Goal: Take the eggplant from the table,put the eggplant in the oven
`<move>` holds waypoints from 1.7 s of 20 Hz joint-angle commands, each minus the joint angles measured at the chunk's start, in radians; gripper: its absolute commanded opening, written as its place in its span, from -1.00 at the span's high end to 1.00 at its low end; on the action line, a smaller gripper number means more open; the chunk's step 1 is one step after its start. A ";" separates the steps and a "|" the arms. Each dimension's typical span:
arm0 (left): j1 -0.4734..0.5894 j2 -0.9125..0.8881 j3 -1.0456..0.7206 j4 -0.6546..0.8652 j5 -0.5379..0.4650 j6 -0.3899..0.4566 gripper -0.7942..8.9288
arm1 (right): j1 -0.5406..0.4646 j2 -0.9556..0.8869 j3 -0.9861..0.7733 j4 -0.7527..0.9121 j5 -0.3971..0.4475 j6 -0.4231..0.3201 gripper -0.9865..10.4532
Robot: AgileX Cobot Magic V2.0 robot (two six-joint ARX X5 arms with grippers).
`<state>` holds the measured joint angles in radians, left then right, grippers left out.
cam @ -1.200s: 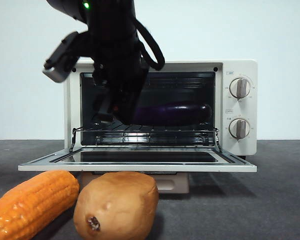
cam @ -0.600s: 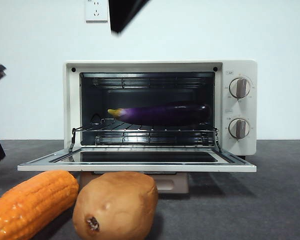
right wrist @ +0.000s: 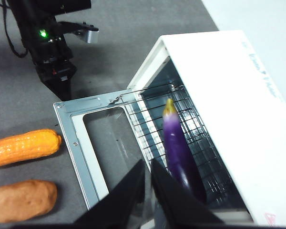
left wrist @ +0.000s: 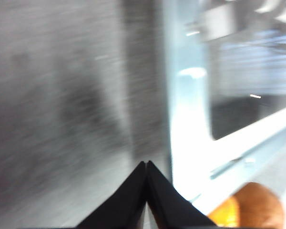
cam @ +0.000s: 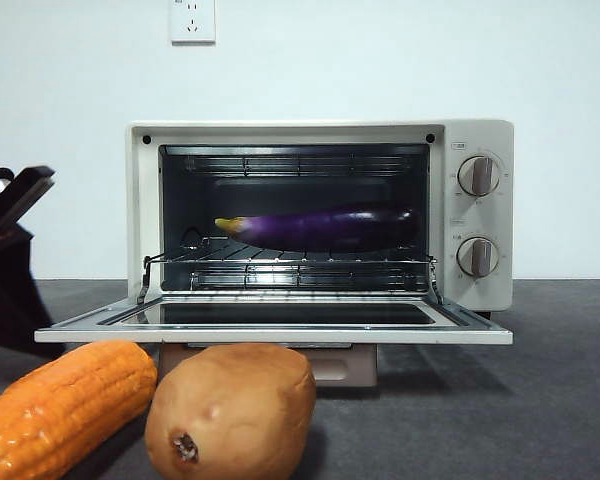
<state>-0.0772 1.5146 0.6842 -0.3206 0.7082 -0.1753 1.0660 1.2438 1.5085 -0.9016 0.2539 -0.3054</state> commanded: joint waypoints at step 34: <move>0.035 0.077 0.232 0.089 0.418 -0.051 0.83 | 0.011 -0.109 0.011 -0.288 -0.066 0.169 0.82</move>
<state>-0.0376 1.5787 0.8814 -0.2459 1.1091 -0.2054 1.0660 1.1297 1.5085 -1.1938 0.1974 -0.1684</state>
